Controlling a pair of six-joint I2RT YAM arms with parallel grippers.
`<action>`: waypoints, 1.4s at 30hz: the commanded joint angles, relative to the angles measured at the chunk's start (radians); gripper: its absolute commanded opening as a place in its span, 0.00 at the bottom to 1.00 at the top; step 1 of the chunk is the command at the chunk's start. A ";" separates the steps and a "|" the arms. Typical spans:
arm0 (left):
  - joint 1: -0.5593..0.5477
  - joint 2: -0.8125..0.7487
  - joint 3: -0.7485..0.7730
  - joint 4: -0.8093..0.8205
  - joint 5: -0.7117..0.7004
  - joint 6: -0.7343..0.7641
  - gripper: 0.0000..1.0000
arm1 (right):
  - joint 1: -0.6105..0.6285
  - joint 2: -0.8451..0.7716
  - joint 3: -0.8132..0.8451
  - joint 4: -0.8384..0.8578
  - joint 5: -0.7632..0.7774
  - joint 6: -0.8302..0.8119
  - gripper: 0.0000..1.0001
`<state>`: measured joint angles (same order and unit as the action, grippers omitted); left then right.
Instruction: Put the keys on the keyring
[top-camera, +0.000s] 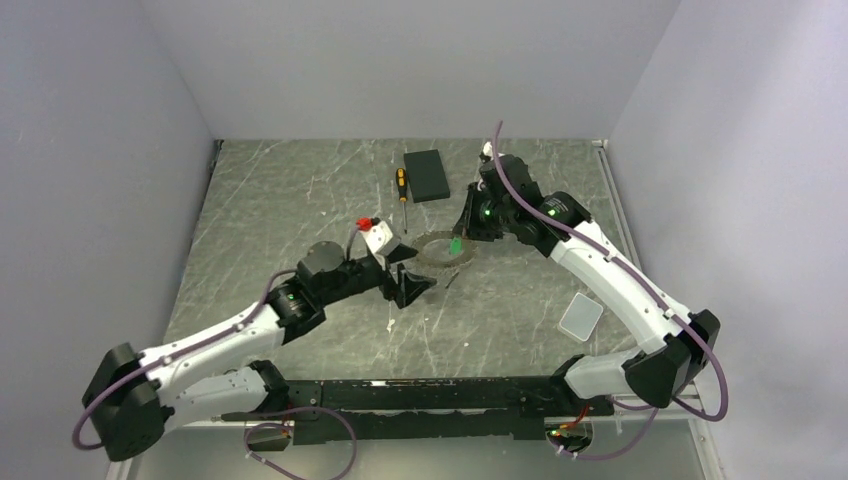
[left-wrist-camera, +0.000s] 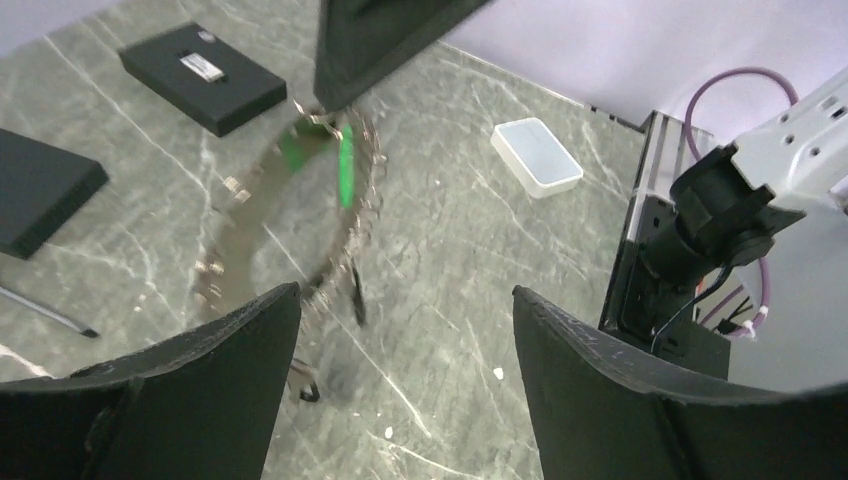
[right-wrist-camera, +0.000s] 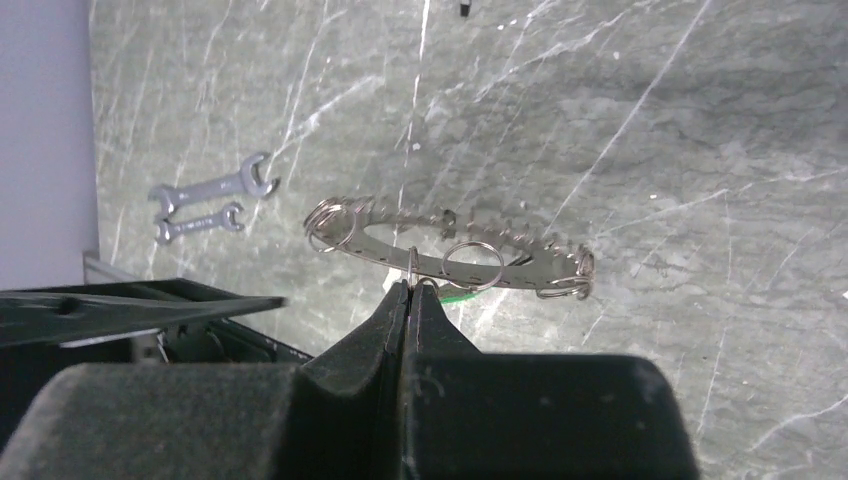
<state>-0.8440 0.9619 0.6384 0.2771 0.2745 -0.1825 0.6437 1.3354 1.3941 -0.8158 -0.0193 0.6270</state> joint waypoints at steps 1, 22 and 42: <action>-0.028 0.091 -0.067 0.294 0.039 -0.017 0.82 | -0.005 -0.026 0.043 0.046 0.092 0.114 0.00; -0.041 0.420 -0.122 0.764 -0.003 0.314 0.84 | -0.004 -0.136 -0.131 0.189 -0.134 0.086 0.00; -0.042 0.491 -0.111 0.892 0.010 0.268 0.01 | -0.004 -0.151 -0.182 0.236 -0.188 0.106 0.00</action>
<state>-0.8810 1.4517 0.5148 1.0870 0.2893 0.0906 0.6418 1.2232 1.2148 -0.6407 -0.1825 0.7258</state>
